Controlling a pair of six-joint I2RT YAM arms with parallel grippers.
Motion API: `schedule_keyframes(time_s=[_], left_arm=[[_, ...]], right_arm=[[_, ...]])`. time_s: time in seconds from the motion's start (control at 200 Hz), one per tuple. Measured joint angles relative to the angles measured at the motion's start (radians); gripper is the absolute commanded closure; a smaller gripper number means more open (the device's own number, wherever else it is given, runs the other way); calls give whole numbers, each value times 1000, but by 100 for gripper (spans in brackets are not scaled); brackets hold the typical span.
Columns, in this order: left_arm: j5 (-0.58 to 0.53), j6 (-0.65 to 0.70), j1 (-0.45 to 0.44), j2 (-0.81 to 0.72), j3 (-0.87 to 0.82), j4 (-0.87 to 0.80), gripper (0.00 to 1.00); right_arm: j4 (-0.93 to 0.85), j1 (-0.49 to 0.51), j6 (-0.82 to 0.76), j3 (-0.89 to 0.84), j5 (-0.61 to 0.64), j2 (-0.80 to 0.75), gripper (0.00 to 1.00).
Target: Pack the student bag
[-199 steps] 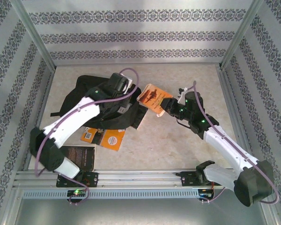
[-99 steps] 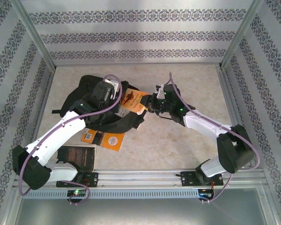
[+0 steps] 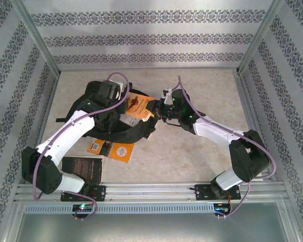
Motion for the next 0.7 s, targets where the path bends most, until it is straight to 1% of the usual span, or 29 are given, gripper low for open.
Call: schedule_keyframes(time_s=[0.045,0.23,0.35,0.465,0.575,0.704], left_arm=[[10,-1,2,10,10,2,100],[22,5,15,-3,30,8,100],[7,8,28,-68,28,7,100],[-13,17,34,-142,19,7,100],[-14,29,34,-182,5,7,100],[20,40,34,-192,-1,7,100]], right_arm=[[-6,0,-2,0,0,0,100],[-83,19,-50,2,4,-10,100],[-154,34,-100,2,12,-26,100],[-187,46,-121,6,15,-23,100],[-188,46,-121,32,14,11,100],[-179,50,-98,88,3,89,100]])
